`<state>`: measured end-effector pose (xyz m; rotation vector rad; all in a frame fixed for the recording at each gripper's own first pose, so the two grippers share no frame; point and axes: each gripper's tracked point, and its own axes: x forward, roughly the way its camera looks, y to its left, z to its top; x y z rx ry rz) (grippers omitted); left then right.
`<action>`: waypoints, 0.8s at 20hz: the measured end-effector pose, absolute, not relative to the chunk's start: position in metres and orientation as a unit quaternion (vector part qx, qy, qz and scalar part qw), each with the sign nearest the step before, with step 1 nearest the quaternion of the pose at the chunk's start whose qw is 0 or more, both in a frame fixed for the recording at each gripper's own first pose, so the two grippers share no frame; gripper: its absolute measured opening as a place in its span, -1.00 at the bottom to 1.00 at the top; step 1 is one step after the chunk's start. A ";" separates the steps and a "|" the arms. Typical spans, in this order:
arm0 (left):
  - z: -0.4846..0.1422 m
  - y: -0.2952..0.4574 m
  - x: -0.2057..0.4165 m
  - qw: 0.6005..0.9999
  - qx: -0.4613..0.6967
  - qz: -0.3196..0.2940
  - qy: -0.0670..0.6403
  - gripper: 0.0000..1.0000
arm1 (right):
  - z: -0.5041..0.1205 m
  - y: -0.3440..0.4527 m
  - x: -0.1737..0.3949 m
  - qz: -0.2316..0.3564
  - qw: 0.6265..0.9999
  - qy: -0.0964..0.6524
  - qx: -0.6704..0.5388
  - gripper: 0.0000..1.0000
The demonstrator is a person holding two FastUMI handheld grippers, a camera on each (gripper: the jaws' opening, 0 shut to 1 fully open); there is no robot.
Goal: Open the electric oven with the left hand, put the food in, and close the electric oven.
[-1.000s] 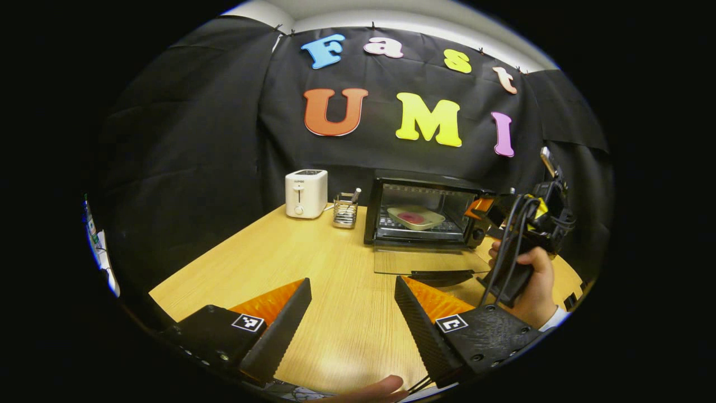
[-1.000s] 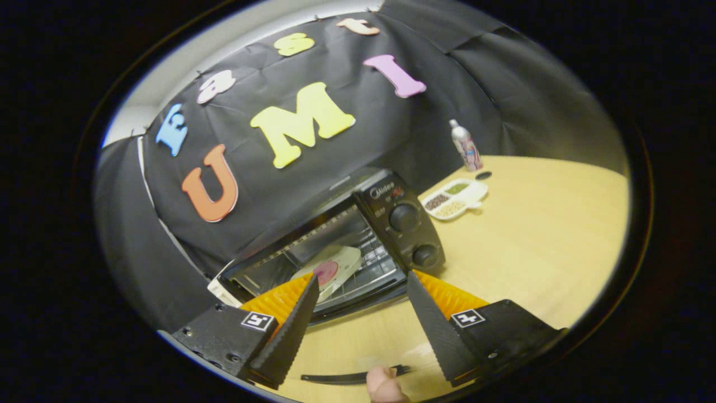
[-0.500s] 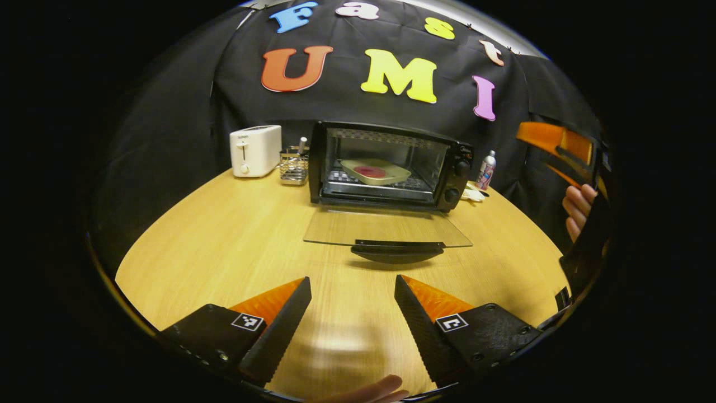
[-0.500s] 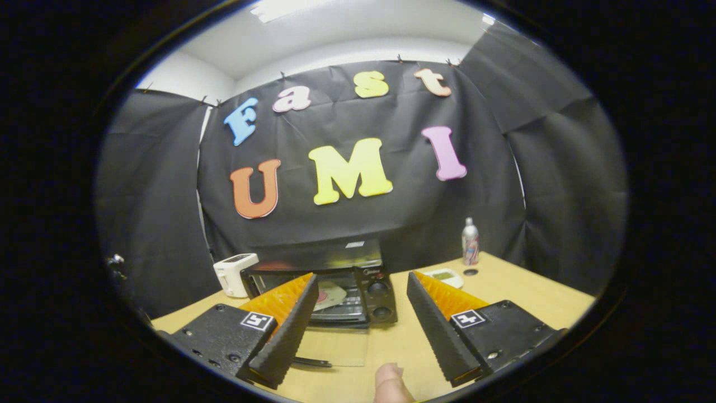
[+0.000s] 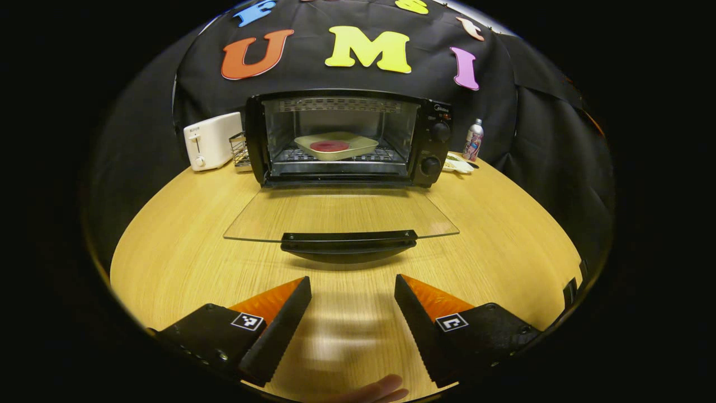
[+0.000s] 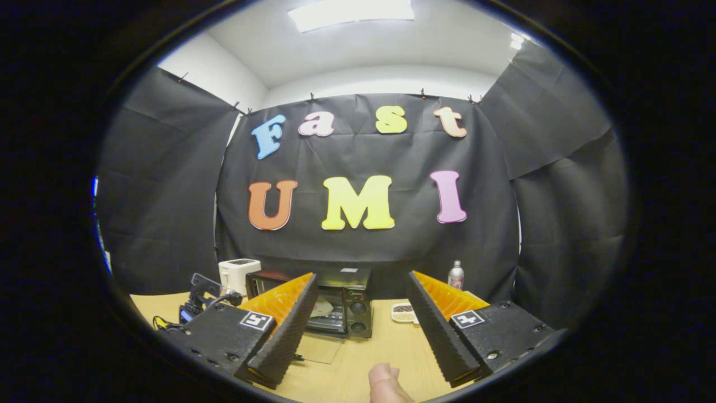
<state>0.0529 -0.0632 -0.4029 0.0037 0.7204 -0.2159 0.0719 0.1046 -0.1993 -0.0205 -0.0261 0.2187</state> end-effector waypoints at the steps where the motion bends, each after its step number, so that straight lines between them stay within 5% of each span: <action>1: -0.407 -0.066 0.056 0.929 0.005 -0.103 0.355 0.92 | -0.198 0.103 0.071 0.107 0.994 -0.016 -0.011 0.93; 16: -0.420 -0.067 0.080 0.928 0.011 -0.090 0.360 0.92 | -0.202 0.071 0.082 0.059 0.998 -0.010 -0.016 0.92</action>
